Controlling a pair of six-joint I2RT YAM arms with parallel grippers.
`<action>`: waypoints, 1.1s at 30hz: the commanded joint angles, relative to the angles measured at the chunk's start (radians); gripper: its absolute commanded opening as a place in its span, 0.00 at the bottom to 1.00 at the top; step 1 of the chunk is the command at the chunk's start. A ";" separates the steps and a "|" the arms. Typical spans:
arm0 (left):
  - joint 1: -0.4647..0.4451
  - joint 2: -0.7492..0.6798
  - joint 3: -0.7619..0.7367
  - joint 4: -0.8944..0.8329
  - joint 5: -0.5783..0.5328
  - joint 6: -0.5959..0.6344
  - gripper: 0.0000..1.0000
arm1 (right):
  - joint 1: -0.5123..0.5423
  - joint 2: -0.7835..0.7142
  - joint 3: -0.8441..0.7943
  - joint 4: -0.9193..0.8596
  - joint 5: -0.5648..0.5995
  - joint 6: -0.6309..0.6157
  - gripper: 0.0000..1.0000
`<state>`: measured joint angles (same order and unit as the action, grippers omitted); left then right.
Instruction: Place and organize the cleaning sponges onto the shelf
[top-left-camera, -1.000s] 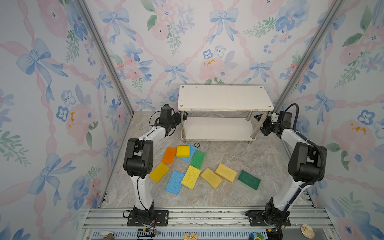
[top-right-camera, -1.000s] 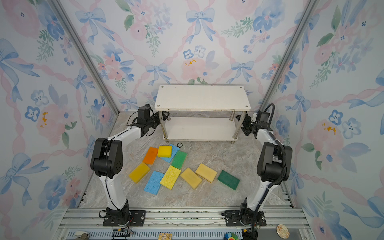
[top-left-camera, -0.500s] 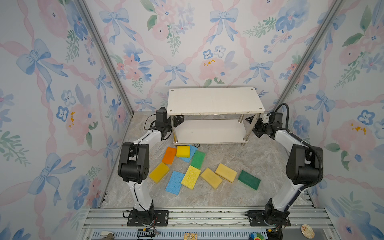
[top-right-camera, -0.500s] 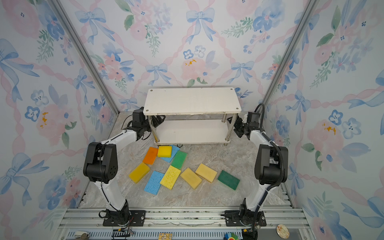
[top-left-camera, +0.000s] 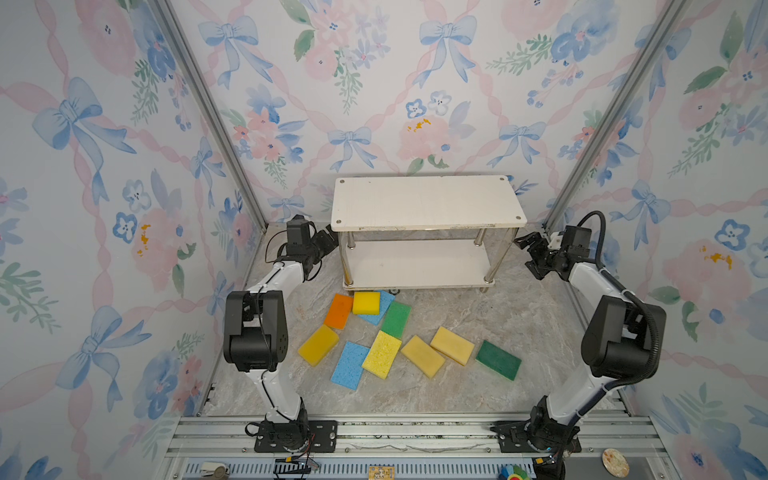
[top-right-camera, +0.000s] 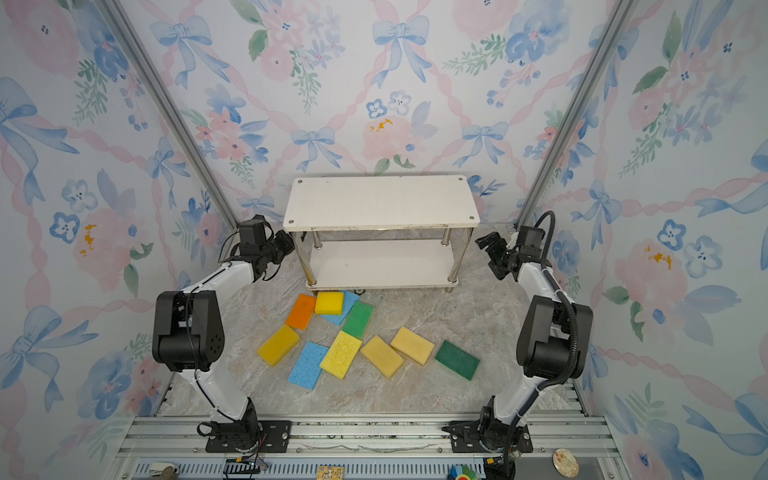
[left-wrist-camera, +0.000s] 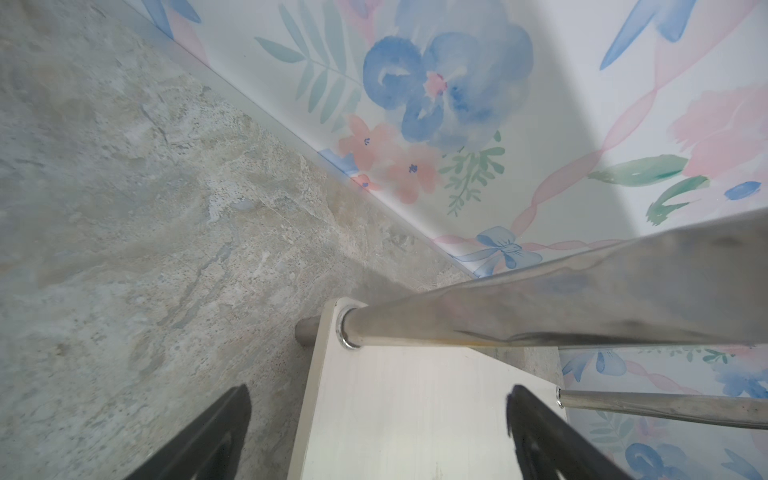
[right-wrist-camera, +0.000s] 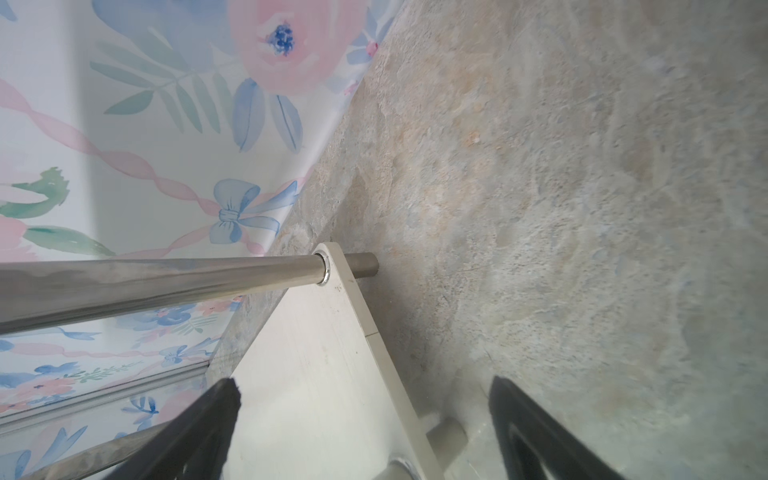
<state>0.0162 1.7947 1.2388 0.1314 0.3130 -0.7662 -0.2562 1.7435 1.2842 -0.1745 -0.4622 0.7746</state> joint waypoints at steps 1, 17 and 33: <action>0.017 -0.074 -0.051 -0.011 0.015 0.014 0.98 | -0.020 -0.083 -0.042 -0.082 0.028 -0.029 0.97; 0.044 -0.529 -0.450 -0.050 -0.009 0.029 0.98 | -0.009 -0.513 -0.291 -0.346 0.131 -0.175 0.97; 0.026 -0.805 -0.623 -0.157 0.103 0.005 0.98 | 0.152 -0.801 -0.418 -0.558 0.247 -0.224 0.97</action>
<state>0.0517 1.0199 0.6334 0.0105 0.3775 -0.7609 -0.1383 0.9749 0.8936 -0.6582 -0.2523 0.5632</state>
